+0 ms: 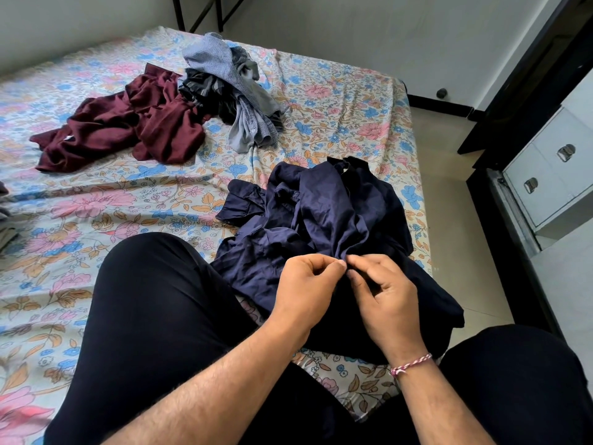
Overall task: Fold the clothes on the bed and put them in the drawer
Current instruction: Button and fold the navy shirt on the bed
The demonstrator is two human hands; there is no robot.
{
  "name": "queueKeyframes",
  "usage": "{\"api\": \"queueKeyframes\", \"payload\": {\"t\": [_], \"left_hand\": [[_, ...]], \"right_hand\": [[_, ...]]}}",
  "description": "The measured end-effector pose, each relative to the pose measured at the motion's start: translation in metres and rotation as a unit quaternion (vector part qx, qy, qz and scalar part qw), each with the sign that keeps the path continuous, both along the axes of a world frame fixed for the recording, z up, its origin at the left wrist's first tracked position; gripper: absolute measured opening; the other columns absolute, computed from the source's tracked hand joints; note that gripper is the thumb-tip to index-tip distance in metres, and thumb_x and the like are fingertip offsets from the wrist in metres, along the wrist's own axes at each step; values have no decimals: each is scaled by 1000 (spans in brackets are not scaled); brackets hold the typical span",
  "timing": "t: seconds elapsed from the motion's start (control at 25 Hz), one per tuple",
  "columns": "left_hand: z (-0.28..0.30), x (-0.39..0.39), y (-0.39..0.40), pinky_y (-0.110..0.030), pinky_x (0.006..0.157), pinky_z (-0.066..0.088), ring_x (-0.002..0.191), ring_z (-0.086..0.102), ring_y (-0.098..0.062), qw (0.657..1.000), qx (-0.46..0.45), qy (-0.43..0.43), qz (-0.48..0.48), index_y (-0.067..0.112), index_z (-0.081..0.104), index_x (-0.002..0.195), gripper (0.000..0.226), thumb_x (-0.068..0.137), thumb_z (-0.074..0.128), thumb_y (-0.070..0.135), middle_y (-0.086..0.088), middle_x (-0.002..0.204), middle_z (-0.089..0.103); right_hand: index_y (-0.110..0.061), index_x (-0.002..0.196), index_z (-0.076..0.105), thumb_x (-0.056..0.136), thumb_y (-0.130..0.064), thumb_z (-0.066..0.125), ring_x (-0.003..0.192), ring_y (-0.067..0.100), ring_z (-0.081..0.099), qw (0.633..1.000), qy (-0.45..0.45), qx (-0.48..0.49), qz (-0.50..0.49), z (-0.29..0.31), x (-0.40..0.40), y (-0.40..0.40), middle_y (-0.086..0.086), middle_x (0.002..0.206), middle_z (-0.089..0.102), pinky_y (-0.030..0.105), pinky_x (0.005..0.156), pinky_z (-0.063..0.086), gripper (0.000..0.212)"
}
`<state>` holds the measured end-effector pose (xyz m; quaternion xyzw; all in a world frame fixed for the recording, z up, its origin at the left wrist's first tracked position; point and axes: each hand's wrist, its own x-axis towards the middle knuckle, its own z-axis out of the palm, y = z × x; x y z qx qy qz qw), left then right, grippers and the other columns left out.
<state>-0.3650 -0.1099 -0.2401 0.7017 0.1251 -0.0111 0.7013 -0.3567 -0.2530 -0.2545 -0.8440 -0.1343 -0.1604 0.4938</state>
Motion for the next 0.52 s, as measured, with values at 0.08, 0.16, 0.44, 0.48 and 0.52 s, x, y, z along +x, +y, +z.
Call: {"api": "queueKeyframes", "payload": {"t": [0.08,0.16,0.44,0.48,0.52], "left_hand": [[1,0,0,-28,68,55,68,67,-7,999,29,-11,5,21,82,83,15,94,76,29,4,74,76],[-1,1,2,-25,70,57,73,71,-7,998,60,-19,14,22,82,83,14,95,75,26,5,76,77],[-3,3,4,-26,71,58,76,71,-7,993,104,-48,17,24,79,86,13,96,72,26,8,78,76],[-2,3,5,-26,71,57,76,71,-6,991,121,-62,14,24,79,87,12,97,72,26,9,78,76],[-2,3,6,-26,71,57,76,70,-6,986,146,-81,9,24,79,88,12,97,71,25,10,78,75]], "right_hand": [[-12,116,77,92,-3,73,102,4,68,1000,-6,-15,1,-1,0,0,-9,107,70,12,88,51,26],[-12,115,78,92,-4,74,101,3,68,999,-13,-29,2,-2,0,2,-9,107,70,12,88,51,25],[-15,111,75,93,-3,72,99,8,70,999,-40,10,6,4,-5,6,-9,106,71,17,85,54,21],[-14,110,75,93,-3,72,99,8,70,999,-51,6,11,5,-5,6,-8,106,71,18,86,54,20],[-13,110,75,94,-3,71,100,8,69,998,-57,2,16,6,-4,6,-8,106,71,18,87,54,20]]}}
